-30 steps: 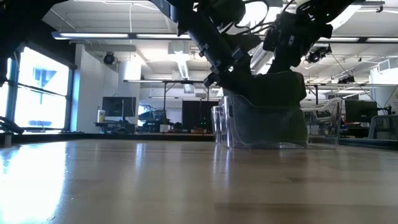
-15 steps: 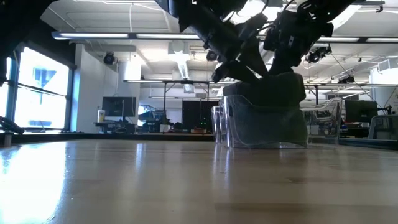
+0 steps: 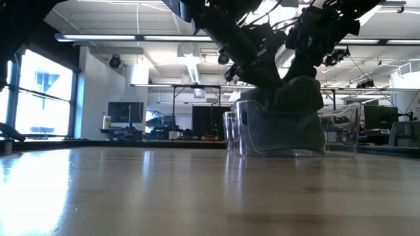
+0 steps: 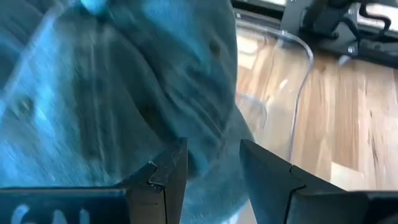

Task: Pick & Place hat
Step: Put the black cap into the bottom transparent bin

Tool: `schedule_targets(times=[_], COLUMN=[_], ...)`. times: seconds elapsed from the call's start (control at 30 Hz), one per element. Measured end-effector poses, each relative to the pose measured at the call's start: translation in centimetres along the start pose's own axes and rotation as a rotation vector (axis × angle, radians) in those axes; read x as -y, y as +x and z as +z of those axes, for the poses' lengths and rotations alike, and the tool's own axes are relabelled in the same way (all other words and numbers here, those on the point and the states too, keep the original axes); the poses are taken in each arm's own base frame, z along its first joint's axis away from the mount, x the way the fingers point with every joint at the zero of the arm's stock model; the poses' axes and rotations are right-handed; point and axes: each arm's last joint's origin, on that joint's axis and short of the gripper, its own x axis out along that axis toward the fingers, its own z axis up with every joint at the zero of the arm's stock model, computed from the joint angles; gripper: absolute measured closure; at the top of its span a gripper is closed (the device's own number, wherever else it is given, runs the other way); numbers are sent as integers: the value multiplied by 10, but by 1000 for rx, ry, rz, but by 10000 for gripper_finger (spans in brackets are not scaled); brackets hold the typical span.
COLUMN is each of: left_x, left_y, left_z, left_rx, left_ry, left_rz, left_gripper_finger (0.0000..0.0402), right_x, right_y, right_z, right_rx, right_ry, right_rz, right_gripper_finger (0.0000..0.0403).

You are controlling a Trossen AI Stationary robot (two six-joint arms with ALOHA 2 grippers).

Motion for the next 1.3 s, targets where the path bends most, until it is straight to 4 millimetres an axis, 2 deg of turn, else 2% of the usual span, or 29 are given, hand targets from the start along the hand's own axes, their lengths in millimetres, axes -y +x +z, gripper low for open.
schedule_targets(times=[0.17, 0.27, 0.37, 0.5, 0.6, 0.73, 0.8, 0.93, 1.1, 1.3], left_x=[0, 1, 0, -3, -10, -26, -34, -47, -64, -72], left_y=[0, -2, -15, -44, -49, -48, -41, -26, -7, -5], left_z=[2, 4, 11, 23, 22, 19, 19, 15, 14, 16], left_rx=[24, 28, 25, 22, -22, -68, -73, -69, -19, 11], left_ry=[13, 9, -21, -51, -65, -77, -91, -104, -129, -157], left_rz=[-1, -19, -47, -55, -17, 13, 8, 54, 86, 144], left_gripper_finger=[260, 260, 260, 260, 260, 260, 260, 260, 260, 260], right_x=[1, 2, 4, 0, -11, -27, -31, -25, -11, -8], right_y=[1, 0, -6, -24, -38, -42, -40, -31, -22, -22], right_z=[1, 4, 7, 7, 0, -15, -21, -23, -18, -17], right_rx=[23, 49, 98, 156, 148, 45, -20, -108, -125, -120], right_ry=[-30, -49, -29, 10, 30, 83, 70, 20, 44, 91], right_rz=[3, -4, -14, -28, 52, 226, 225, 45, -106, -175], right_gripper_finger=[366, 329, 278, 209, 183, 189, 199, 221, 244, 262])
